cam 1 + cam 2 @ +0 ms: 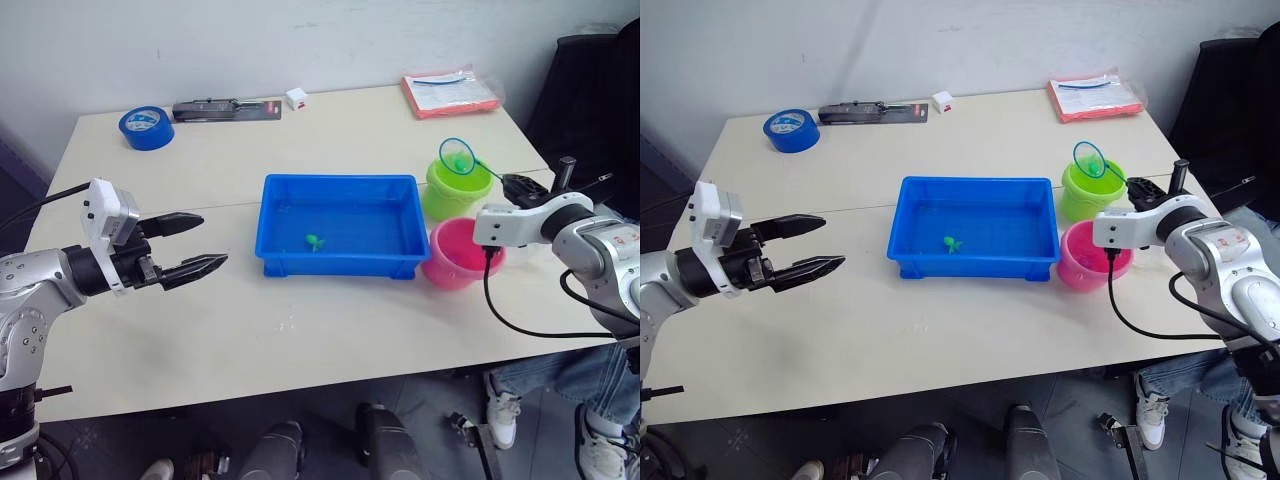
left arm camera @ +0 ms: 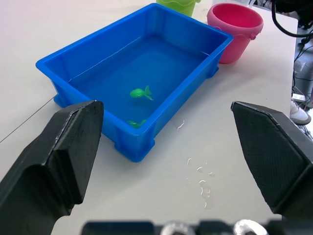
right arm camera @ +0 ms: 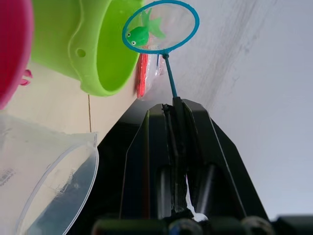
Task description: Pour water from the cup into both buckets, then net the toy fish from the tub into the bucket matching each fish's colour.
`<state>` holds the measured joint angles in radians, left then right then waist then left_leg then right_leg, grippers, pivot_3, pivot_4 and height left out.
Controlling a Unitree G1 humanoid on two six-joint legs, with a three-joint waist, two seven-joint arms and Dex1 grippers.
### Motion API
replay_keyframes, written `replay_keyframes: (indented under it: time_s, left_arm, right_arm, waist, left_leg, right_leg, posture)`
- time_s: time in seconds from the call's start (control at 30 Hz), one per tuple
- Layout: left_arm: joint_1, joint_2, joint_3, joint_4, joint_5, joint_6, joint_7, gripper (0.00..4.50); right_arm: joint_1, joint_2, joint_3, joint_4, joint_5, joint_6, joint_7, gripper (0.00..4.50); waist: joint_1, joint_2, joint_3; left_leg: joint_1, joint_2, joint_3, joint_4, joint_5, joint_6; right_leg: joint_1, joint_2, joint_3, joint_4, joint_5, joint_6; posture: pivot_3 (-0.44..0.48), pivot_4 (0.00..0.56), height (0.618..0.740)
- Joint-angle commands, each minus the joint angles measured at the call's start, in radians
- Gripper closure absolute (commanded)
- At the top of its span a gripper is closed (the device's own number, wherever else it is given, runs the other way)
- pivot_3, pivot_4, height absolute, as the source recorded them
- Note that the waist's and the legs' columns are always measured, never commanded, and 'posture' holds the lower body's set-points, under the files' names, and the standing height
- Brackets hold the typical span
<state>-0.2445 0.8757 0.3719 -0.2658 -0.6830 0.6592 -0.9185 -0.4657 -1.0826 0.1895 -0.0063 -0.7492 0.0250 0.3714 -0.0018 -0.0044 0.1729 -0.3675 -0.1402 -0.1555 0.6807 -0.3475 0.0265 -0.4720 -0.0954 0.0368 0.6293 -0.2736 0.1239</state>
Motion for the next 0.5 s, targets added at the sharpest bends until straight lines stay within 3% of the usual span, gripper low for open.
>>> replay_keyframes:
  time_s: [0.03, 0.5]
  left_arm:
    - [-0.008, -0.002, 0.014, -0.019, -0.015, -0.021, -0.007, 0.0]
    - [-0.028, -0.01, -0.008, 0.002, -0.01, -0.035, -0.012, 0.0]
  right_arm:
    - [0.015, -0.038, -0.052, -0.025, -0.047, -0.029, -0.036, 3.72]
    - [0.029, -0.057, -0.072, -0.035, -0.2, -0.053, -0.099, 3.72]
  waist:
    - [0.0, 0.0, 0.0]
    - [-0.001, 0.0, 0.0]
  left_leg:
    - [0.0, 0.0, 0.0, 0.0, 0.0, 0.0]
    - [-0.001, 0.0, 0.003, 0.0, 0.0, 0.0]
  right_leg:
    - [0.0, 0.0, 0.0, 0.0, 0.0, 0.0]
    - [-0.003, 0.001, 0.003, 0.002, 0.0, 0.0]
  posture:
    - [0.0, 0.15, 0.74]
    - [0.0, 0.15, 0.74]
